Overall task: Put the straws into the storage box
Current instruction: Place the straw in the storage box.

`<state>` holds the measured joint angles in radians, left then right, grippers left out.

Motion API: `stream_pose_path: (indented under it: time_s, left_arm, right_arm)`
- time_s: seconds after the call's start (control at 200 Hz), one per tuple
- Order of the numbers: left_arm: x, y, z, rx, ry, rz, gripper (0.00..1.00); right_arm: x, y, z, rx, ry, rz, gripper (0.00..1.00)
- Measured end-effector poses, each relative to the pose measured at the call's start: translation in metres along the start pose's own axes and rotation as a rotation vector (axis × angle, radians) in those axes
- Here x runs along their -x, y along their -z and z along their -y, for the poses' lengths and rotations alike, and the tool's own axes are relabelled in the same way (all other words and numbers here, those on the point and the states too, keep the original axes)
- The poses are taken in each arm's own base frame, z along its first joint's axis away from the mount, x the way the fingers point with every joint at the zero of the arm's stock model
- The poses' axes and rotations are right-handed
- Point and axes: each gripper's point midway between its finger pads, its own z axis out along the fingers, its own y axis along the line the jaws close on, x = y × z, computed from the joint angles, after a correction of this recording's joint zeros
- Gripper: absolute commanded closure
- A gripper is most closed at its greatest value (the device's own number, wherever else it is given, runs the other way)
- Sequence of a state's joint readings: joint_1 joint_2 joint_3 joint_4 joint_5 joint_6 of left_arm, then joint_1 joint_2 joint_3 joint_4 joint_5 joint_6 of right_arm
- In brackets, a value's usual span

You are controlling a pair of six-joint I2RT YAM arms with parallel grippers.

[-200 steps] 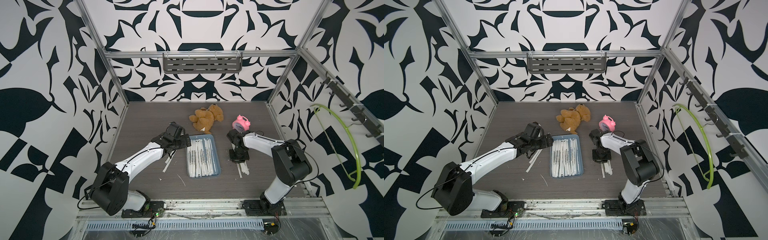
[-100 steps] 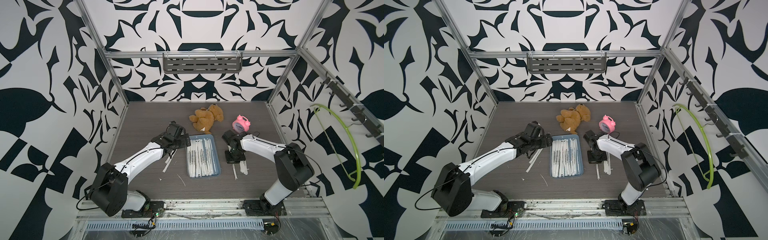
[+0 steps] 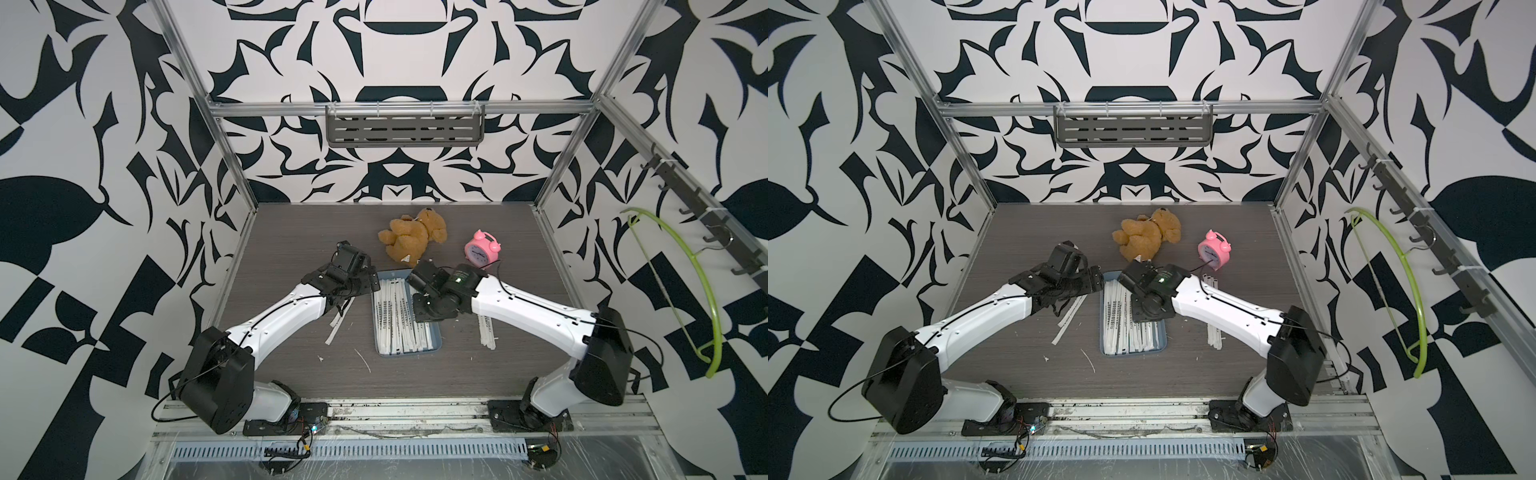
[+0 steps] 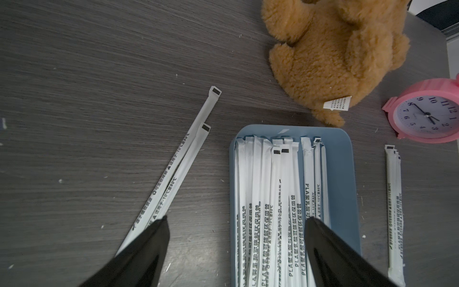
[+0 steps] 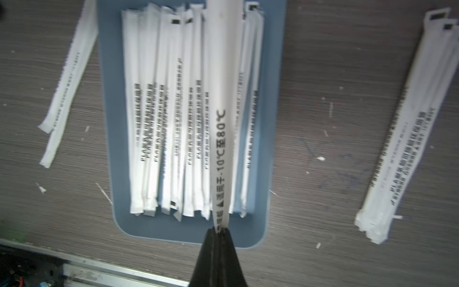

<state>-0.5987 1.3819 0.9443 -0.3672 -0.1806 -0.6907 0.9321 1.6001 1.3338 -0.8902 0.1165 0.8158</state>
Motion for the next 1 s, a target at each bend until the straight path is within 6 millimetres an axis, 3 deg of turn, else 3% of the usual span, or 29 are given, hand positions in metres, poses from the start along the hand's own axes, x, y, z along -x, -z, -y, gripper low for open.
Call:
stream_pose_path:
  time_s: [0.17, 0.37, 0.865, 0.915, 0.955, 1.0]
  left_arm:
    - [-0.006, 0.004, -0.009, 0.016, -0.003, 0.003, 0.07]
    - [-0.018, 0.004, -0.021, 0.035, -0.003, -0.016, 0.07]
    - [-0.021, 0.005, -0.029, 0.045, 0.012, -0.022, 0.07]
    - [-0.023, 0.005, -0.03, 0.046, 0.013, -0.028, 0.14]
    - [-0.023, 0.005, -0.029, 0.045, 0.01, -0.028, 0.29]
    - [-0.023, 0.006, -0.03, 0.049, 0.012, -0.027, 0.36]
  right_arm:
    - [0.003, -0.041, -0.039, -0.002, 0.011, -0.031, 0.99]
    - [-0.015, -0.085, -0.042, -0.057, 0.008, -0.118, 0.99]
    - [-0.024, -0.109, -0.039, -0.086, -0.02, -0.201, 0.95]
    - [-0.025, -0.111, -0.038, -0.088, -0.019, -0.209, 0.93]
    - [-0.026, -0.111, -0.038, -0.085, -0.018, -0.214, 0.89]
    - [-0.026, -0.111, -0.038, -0.082, -0.017, -0.218, 0.85]
